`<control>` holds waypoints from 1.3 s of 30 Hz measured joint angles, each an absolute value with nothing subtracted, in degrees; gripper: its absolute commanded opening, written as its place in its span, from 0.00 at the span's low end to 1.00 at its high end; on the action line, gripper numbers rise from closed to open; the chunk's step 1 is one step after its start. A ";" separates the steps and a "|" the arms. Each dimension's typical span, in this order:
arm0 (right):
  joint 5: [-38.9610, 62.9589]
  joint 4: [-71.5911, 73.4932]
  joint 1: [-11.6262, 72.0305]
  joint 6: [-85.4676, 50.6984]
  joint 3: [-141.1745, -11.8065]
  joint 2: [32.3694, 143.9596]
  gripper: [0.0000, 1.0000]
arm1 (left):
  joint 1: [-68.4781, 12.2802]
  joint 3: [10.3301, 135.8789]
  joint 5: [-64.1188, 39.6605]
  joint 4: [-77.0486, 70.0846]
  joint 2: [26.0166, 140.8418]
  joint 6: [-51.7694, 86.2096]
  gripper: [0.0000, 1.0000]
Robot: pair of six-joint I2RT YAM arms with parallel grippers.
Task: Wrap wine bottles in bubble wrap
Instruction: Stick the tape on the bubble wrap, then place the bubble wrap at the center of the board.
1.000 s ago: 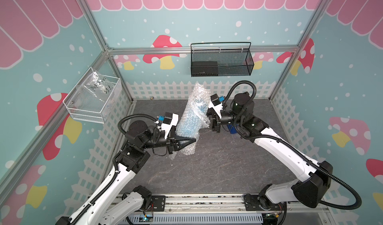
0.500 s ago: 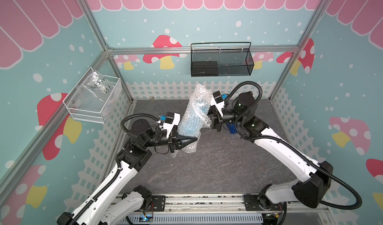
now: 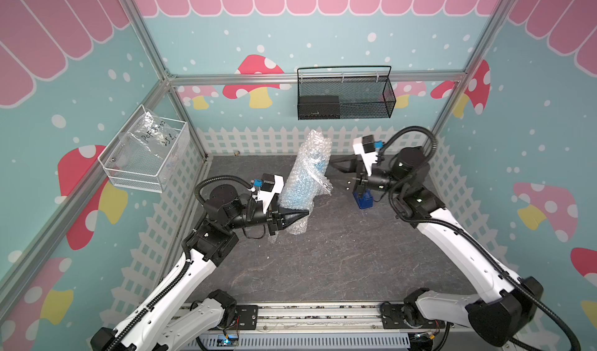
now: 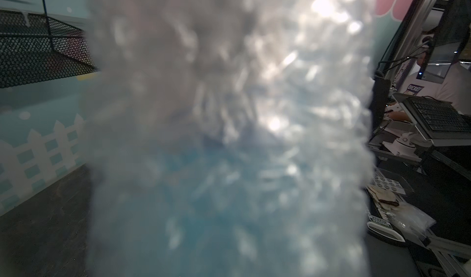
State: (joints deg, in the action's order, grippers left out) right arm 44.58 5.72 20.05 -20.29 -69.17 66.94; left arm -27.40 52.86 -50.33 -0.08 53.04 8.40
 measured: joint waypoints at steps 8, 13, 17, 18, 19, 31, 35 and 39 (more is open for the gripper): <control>31.03 2.81 10.09 -19.68 -60.58 54.57 1.00 | -30.59 45.12 -41.85 -2.42 57.63 14.37 0.00; 29.04 1.39 9.15 -18.87 -57.43 54.65 1.00 | -36.18 40.73 -34.33 -2.83 68.64 18.70 0.00; 27.75 0.23 8.16 -18.20 -56.40 54.59 1.00 | -38.04 39.83 -29.41 -3.36 76.66 22.26 0.00; 27.49 -0.03 7.88 -18.02 -56.36 54.54 0.99 | -38.11 39.83 -28.01 -4.03 78.83 23.22 0.00; 27.29 -0.14 7.79 -17.87 -56.34 54.48 0.99 | -38.13 39.83 -26.59 -4.75 80.79 24.01 0.00; 25.65 -3.05 6.57 -15.57 -55.35 53.80 1.00 | -37.95 46.59 -21.02 -5.56 100.29 27.90 0.76; 24.93 -4.08 6.35 -14.74 -55.35 54.00 1.00 | -38.00 49.19 -19.22 -5.43 100.25 27.16 1.00; 23.66 -4.78 6.35 -13.85 -55.35 54.33 1.00 | -37.58 50.63 -15.86 -2.20 97.65 24.82 1.00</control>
